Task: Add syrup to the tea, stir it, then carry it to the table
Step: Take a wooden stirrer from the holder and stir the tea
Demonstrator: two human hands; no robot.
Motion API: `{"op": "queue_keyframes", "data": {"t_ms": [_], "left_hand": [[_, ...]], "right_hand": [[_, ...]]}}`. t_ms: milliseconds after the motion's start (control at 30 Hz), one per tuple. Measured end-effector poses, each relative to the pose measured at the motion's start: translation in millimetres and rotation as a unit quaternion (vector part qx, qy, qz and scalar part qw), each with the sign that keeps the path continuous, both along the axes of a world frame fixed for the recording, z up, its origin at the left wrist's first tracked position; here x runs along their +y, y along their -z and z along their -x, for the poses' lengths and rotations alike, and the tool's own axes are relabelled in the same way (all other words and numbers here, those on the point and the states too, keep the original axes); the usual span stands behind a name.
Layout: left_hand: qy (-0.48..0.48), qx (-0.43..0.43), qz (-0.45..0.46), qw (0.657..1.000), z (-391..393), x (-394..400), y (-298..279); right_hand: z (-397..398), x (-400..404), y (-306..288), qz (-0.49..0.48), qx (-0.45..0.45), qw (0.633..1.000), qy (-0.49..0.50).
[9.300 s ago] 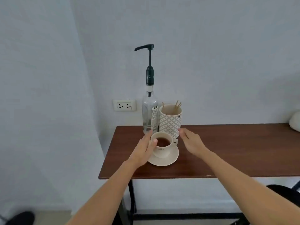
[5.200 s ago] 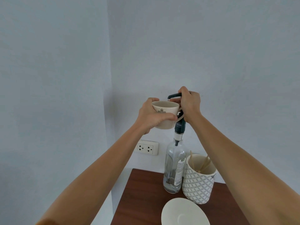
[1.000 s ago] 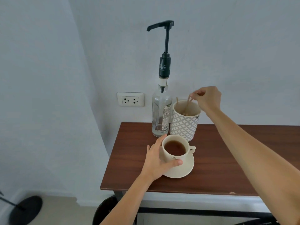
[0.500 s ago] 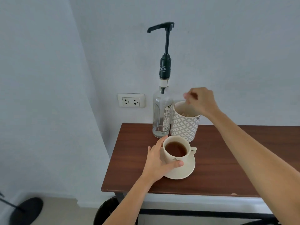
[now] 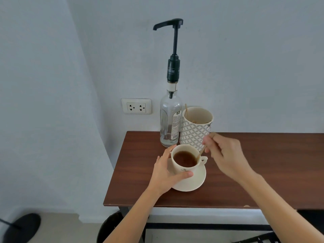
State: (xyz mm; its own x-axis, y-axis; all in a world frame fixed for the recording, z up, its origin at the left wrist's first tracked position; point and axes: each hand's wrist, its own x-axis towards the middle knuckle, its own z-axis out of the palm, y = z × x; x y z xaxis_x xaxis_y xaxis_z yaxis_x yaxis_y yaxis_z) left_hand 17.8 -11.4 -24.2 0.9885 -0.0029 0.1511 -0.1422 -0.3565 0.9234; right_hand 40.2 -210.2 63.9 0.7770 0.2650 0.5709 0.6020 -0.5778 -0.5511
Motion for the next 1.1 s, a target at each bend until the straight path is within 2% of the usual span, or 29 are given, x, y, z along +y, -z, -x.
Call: {"op": "queue_keyframes", "data": {"t_ms": [100,300,500,567,700,800,900,967,1033,1100], "left_hand": [[-0.003,-0.007,-0.003,1.0,-1.3,0.5,0.6],[0.004,-0.004,-0.006,1.0,-2.2,1.7,3.7],[0.001,-0.001,-0.008,1.0,-2.0,2.0,2.4],[0.002,-0.002,-0.01,1.0,-2.6,2.4,2.5],[0.008,-0.003,-0.006,1.0,-4.0,2.6,4.6],[0.007,-0.003,-0.004,1.0,-3.6,2.3,4.8],[0.004,-0.004,-0.006,1.0,-3.4,2.6,4.0],[0.005,-0.005,-0.01,1.0,-3.5,2.7,3.5],[0.008,-0.003,-0.008,1.0,-3.6,3.0,3.6],[0.008,-0.002,-0.007,1.0,-3.6,2.7,3.9]], "right_hand": [[8.5,4.9,10.2,-0.01,-0.009,1.0,-0.009],[7.9,34.8,13.1,-0.098,0.051,0.994,-0.019],[-8.8,13.3,6.6,0.01,-0.039,0.998,0.038],[0.1,12.3,5.8,-0.003,-0.023,0.999,0.032],[8.7,31.1,8.2,-0.083,0.064,0.994,-0.008],[-2.5,31.7,4.1,-0.067,0.025,0.997,0.009],[-8.1,18.6,1.0,0.005,-0.018,0.999,0.047],[-2.6,18.6,0.6,-0.002,-0.001,0.999,0.045],[2.7,27.6,0.7,-0.05,0.048,0.998,0.013],[0.6,34.8,-0.8,-0.063,0.05,0.997,0.007]]}}
